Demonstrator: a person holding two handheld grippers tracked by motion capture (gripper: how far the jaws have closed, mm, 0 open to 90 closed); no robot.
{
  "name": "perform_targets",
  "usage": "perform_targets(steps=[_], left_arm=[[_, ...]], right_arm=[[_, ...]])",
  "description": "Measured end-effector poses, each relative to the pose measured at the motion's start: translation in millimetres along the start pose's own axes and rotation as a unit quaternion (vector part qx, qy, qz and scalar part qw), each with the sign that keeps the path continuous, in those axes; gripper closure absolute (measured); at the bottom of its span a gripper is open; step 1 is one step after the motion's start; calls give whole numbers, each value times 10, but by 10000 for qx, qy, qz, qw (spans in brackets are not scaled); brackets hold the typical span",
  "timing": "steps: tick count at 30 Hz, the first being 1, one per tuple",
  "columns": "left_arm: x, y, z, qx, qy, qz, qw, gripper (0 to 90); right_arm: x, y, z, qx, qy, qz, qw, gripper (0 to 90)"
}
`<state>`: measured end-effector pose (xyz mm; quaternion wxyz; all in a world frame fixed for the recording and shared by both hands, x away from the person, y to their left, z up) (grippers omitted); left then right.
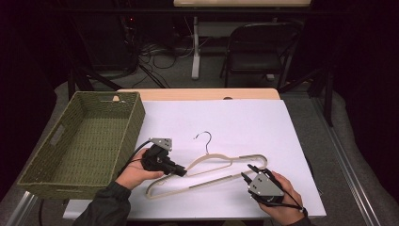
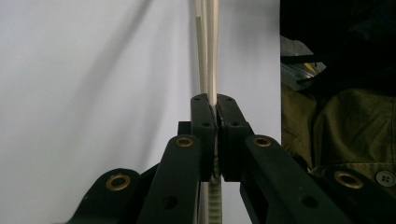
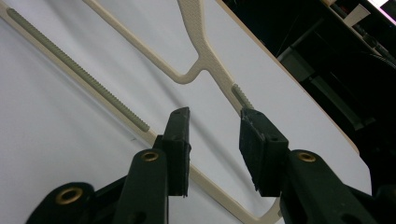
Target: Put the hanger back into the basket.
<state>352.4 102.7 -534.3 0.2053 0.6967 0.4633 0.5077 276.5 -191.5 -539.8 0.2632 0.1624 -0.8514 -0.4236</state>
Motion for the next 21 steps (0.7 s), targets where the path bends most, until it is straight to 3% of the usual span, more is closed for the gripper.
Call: perform_targets(steps=[9,11,13,18,19,20,21], left_arm=[[64,54,32,478,154,-332,9982,878],[92,84,35,708,242,-497,9960,878],[106,98,42,774,309,-538,9951,878],[143,131,75,1083,602,-709,9898,878],[143,131,75,1083,602,-709,9898,878],[162,142,87,1189,698,-807,9872,878],[173,146,92,1217,727,-827,9864,878]], right_arm=[[12,-2,-18,-70,-58,-21,10000,625],[7,-5,-17,-79,-58,-37,9999,623],[2,-10,-18,-84,-72,-29,9999,620],[-3,-24,-25,-92,-98,-23,9999,577],[-3,-24,-25,-92,-98,-23,9999,577],[-6,-28,-30,-91,-111,-27,9999,570],[-6,-30,-31,-99,-108,-21,9999,569]])
Point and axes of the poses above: each handheld gripper's, and its own axes: x roughly backward along the jaws, y roughly out of its top, z roughly to its left, the point moved 5 cm from there along -x, roughly forward along the jaws, and after that the axes turned 10 degrees about -z, right-handed, at the moved point
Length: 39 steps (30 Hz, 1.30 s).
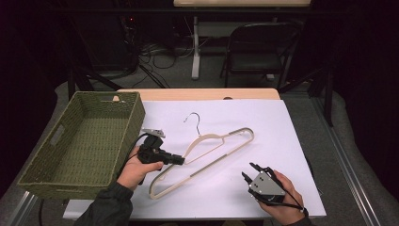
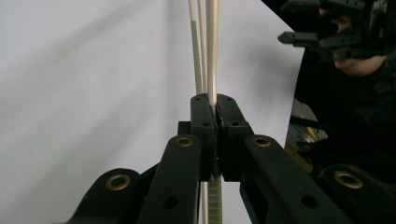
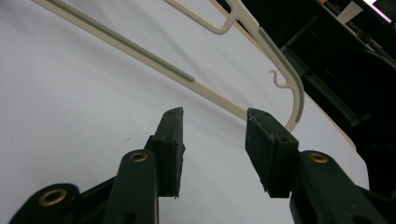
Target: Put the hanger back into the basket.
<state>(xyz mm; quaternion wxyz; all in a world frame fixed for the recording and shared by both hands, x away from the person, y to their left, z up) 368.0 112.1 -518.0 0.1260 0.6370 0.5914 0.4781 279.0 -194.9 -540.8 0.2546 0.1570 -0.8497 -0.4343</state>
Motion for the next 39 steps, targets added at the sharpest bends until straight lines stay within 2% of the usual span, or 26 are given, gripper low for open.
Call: perform_targets(steps=[2,8,13,14,16,17,18,20,21,23,24,25,26,27,28,29,34,39], left_arm=[[23,21,5,120,68,-108,9998,878],[90,61,-33,154,40,-216,9996,878],[272,180,-231,20,176,-255,9995,878],[272,180,-231,20,176,-255,9995,878],[429,269,-333,-51,267,-328,9991,878],[429,269,-333,-51,267,-328,9991,878],[530,314,-373,-73,328,-352,9988,878],[587,335,-390,-95,334,-366,9987,878],[712,373,-409,-108,380,-399,9984,878],[845,402,-400,-92,420,-441,9981,878],[845,402,-400,-92,420,-441,9981,878],[985,427,-368,-87,499,-466,9976,878],[1054,436,-347,-68,549,-483,9973,878],[1120,443,-320,-69,589,-491,9970,878],[1120,443,-320,-69,589,-491,9970,878],[1256,452,-251,-64,669,-488,9965,878],[1601,430,-19,42,709,-570,9958,878],[1955,359,210,205,837,-678,9940,878]], right_arm=[[-4,-6,-1,-12,-2,6,10000,565],[0,-10,-5,-24,-9,31,10000,563],[15,1,-23,-47,-40,-11,10000,560],[15,1,-23,-47,-40,-11,10000,560],[27,6,-35,-73,-67,-53,9999,558],[33,4,-42,-77,-86,-35,9999,557],[38,3,-45,-82,-90,-19,9999,557],[40,1,-49,-92,-106,-29,9999,555],[40,-1,-55,-98,-113,-35,9999,555],[41,-2,-56,-106,-119,-34,9999,554],[41,-2,-56,-106,-119,-34,9999,554],[40,-4,-58,-112,-120,-29,9999,552],[40,-6,-58,-118,-122,-22,9999,553],[38,-7,-59,-117,-117,-28,9999,552],[40,-9,-60,-118,-102,-4,9999,552],[35,-11,-60,-123,-115,-4,9999,551],[24,-20,-55,-139,-97,19,9999,551],[13,-37,-54,-172,-98,52,9998,550]])
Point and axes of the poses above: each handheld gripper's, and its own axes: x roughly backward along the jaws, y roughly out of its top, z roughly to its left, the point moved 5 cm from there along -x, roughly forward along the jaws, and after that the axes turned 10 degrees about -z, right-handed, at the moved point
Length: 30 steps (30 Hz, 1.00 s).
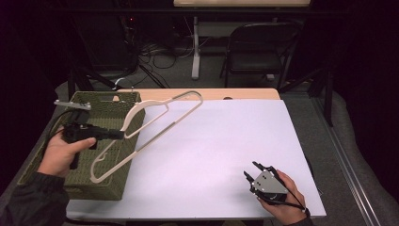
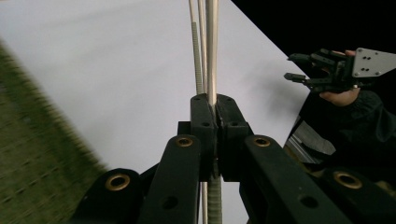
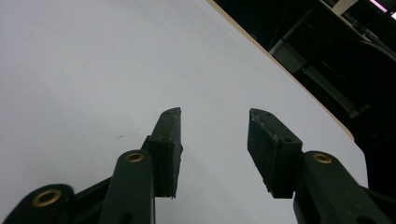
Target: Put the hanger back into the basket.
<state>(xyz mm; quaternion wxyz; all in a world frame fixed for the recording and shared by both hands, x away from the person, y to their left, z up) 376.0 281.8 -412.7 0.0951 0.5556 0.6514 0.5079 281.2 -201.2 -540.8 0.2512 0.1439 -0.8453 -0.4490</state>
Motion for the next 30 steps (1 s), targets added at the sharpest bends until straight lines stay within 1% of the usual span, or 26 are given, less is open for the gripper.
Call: perform_targets(steps=[1,5,12,16,17,19,20,21,22,23,25,27,28,30], left_arm=[[65,-2,52,54,29,-33,10000,878],[323,-20,248,151,152,-123,9997,878],[682,-86,491,281,349,-283,9986,878],[842,-139,587,334,472,-348,9977,878],[842,-139,587,334,472,-348,9977,878],[955,-173,654,383,584,-398,9968,878],[997,-182,674,407,641,-393,9963,878],[1033,-190,690,402,670,-397,9962,878],[1033,-190,690,402,670,-397,9962,878],[1105,-204,725,436,745,-403,9955,878],[1170,-216,754,423,857,-368,9947,878],[1198,-221,765,425,897,-355,9944,878],[1251,-228,786,424,960,-357,9938,878],[1299,-233,804,446,1000,-382,9933,878]], right_arm=[[-4,-3,0,3,-3,2,10000,550],[-10,-7,7,-3,11,42,10000,550],[-25,-13,18,-15,22,57,10000,545],[-27,-18,18,-23,8,45,10000,532],[-26,-20,17,-19,9,61,10000,530],[-32,-22,15,-22,0,40,10000,524],[-26,-24,14,-12,-12,86,10000,523],[-21,-25,13,-2,-17,132,9999,518],[-28,-24,14,-12,-13,75,10000,510],[-34,-24,14,-16,-3,49,10000,507],[-37,-27,15,-21,7,51,10000,504],[-37,-29,15,-29,9,66,10000,501],[-44,-34,15,-18,2,58,10000,499],[-45,-35,15,-26,11,59,10000,494]])
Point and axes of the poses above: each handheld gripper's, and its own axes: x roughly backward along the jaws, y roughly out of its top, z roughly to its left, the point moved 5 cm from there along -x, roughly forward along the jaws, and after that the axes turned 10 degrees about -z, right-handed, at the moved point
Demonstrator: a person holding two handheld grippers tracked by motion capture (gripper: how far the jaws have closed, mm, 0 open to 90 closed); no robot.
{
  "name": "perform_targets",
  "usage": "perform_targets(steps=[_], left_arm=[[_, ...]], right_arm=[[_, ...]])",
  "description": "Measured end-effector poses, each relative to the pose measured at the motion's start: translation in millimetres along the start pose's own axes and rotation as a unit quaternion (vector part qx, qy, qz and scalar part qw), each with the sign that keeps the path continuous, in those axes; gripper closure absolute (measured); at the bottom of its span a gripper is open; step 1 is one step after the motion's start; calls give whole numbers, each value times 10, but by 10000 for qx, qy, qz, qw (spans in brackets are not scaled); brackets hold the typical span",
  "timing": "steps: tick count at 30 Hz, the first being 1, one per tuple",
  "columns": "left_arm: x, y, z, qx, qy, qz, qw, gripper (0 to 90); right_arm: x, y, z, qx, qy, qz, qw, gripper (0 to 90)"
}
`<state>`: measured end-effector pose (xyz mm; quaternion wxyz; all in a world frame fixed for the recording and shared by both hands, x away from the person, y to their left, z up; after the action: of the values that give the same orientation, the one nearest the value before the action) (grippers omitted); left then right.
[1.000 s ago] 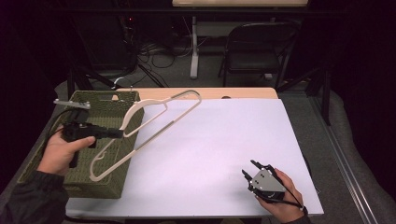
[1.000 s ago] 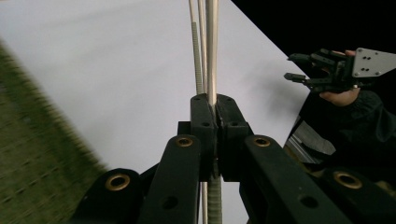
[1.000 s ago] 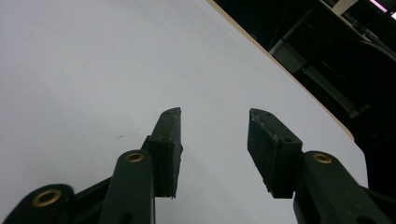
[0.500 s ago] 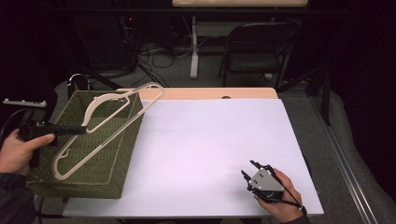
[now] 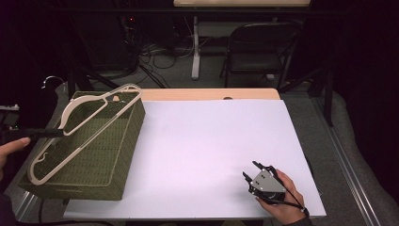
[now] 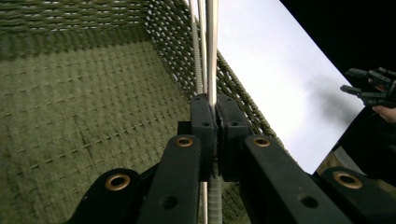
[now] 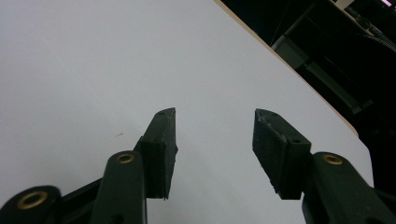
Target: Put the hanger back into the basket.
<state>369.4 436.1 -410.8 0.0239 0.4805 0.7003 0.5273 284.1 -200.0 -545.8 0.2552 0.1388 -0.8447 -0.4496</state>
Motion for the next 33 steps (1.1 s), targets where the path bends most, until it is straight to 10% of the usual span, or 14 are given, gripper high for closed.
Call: perform_targets(steps=[33], left_arm=[[-69,-40,307,-450,371,418,9974,878]], right_arm=[[-12,-18,9,-23,-25,48,10000,490]])
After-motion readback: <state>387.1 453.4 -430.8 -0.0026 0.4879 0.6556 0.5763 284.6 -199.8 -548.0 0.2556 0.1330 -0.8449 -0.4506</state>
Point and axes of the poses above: each handheld gripper's, and its own axes: x roughly backward along the jaws, y roughly out of its top, z roughly to its left, the point moved 5 cm from there along -x, roughly forward along the jaws, and after that the axes turned 10 degrees about -z, right-handed, at the moved point
